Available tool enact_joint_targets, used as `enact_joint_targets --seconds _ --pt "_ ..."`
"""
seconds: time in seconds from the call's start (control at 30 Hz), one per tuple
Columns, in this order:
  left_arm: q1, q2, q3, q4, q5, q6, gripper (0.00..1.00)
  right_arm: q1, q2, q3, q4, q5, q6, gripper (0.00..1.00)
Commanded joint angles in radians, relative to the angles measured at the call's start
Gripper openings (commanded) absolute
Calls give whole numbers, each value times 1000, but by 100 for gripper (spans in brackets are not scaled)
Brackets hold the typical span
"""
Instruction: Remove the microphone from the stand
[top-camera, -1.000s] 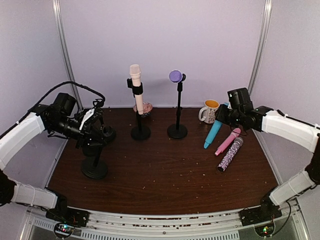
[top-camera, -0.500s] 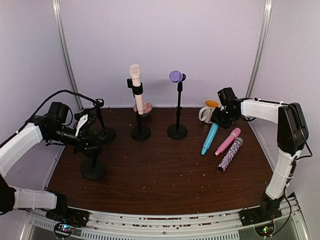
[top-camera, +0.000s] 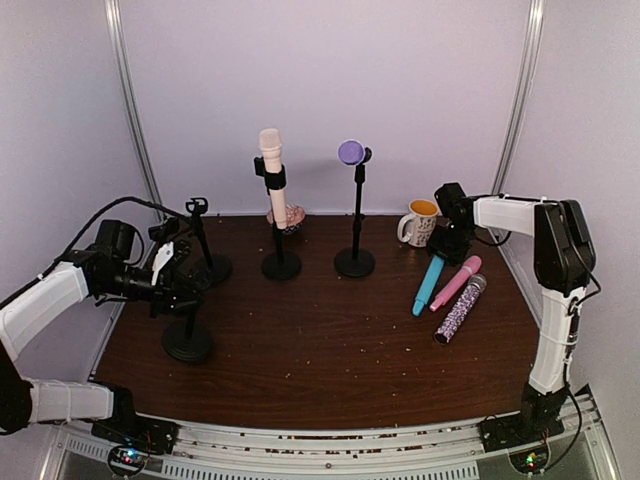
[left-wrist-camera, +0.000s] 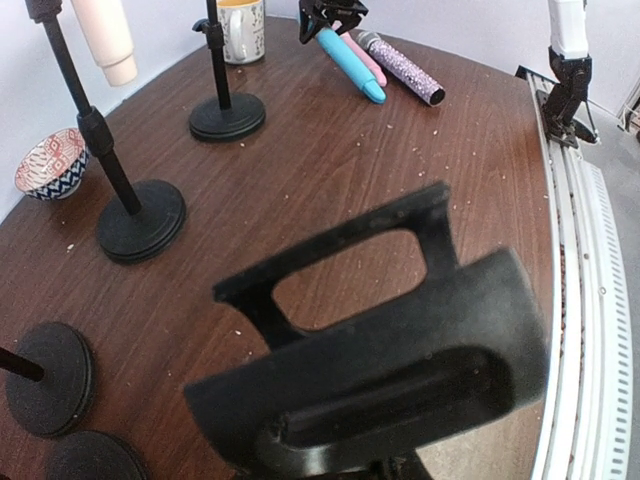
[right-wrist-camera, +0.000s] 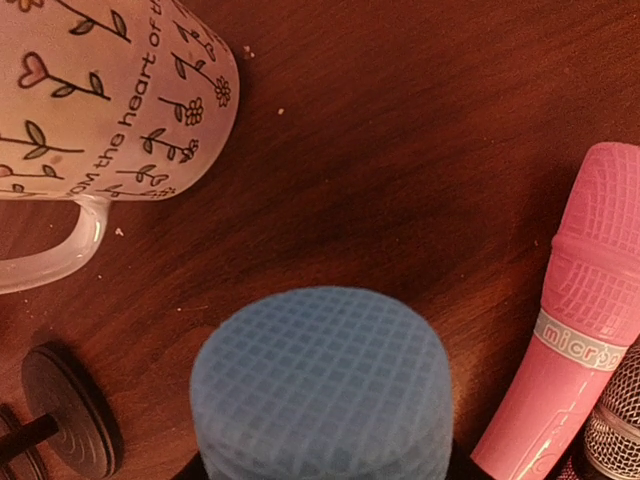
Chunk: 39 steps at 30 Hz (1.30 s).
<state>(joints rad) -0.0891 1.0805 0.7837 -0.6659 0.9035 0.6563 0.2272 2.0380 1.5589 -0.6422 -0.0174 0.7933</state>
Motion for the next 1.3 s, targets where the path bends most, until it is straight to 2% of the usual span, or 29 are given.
enact_joint_targets --seconds 0.0,0.17,0.53,0.67,0.8,1.07,1.27 --pt "24 -8 -29 80 57 58 16 -8 23 3 1 11 31 34" --pt "70 5 -57 110 75 77 31 -8 30 -4 22 -6 48 40" --pt "135 64 -57 70 41 207 35 -9 34 -15 40 -20 61 43" --pt "139 61 -22 9 -10 263 49 -9 31 -3 27 -10 48 53" --pt "140 18 -9 -14 -50 276 56 -9 26 -5 28 -10 31 56" --pt "141 11 33 -96 -80 273 58 -8 16 2 13 2 28 59" --pt "141 7 39 -45 -108 213 48 15 -52 -21 35 27 11 55"
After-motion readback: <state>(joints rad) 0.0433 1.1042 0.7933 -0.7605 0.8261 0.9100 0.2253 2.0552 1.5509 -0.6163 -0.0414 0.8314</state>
